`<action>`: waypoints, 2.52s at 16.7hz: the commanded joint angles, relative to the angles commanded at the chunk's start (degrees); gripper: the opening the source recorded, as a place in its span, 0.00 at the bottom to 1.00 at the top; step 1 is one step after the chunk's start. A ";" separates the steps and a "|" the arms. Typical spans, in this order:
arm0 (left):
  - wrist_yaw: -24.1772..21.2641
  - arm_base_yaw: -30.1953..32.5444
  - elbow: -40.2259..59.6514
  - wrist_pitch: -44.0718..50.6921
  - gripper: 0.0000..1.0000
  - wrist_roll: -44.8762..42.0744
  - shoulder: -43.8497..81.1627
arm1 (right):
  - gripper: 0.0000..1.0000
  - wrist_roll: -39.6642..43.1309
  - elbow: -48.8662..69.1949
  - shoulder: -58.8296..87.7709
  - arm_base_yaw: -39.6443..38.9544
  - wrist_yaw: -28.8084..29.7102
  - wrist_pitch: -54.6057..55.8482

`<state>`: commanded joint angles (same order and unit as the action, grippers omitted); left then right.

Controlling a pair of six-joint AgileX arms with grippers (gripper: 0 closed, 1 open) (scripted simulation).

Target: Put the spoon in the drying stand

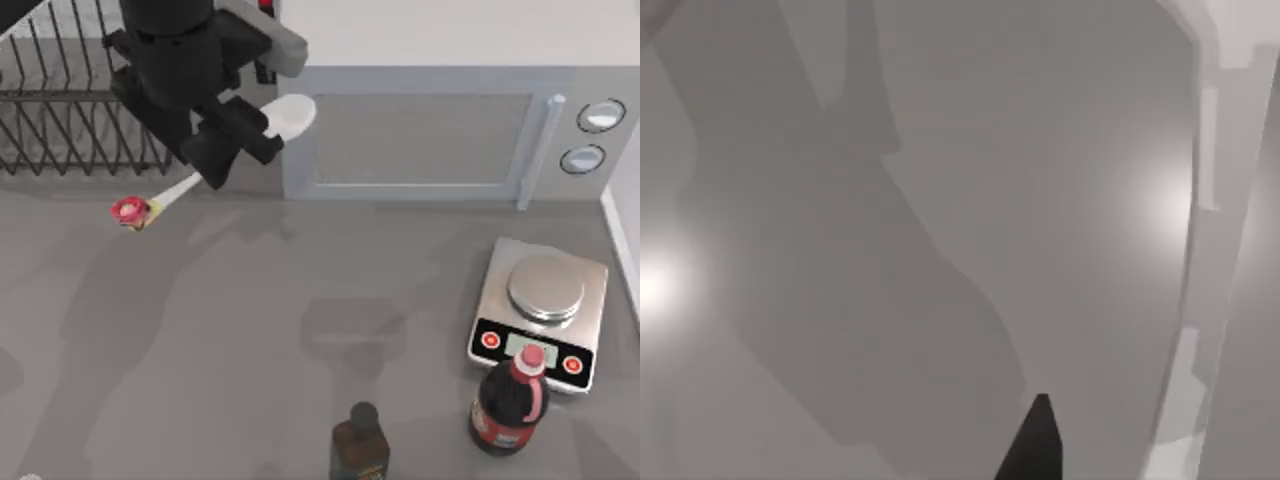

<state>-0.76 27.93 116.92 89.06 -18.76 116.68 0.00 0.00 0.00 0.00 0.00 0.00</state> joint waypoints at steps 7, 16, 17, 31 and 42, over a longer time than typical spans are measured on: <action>0.03 -0.26 2.31 2.26 0.00 -0.01 -0.68 | 1.00 0.00 0.00 0.00 0.00 0.00 0.00; -3.49 -12.73 -14.81 -22.58 0.00 5.94 -21.54 | 1.00 0.00 0.00 0.00 0.00 0.00 0.00; -4.13 -15.01 -18.21 -27.48 0.00 7.02 -25.23 | 1.00 0.00 0.00 0.00 0.00 0.00 0.00; -11.10 -38.31 -53.12 -76.13 0.00 18.04 -65.66 | 1.00 0.00 0.00 0.00 0.00 0.00 0.00; -9.48 -36.60 -54.36 -92.96 0.00 17.95 -49.83 | 1.00 0.00 0.00 0.00 0.00 0.00 0.00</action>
<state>-10.24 -8.67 62.56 -3.90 -0.81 66.85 0.00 0.00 0.00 0.00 0.00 0.00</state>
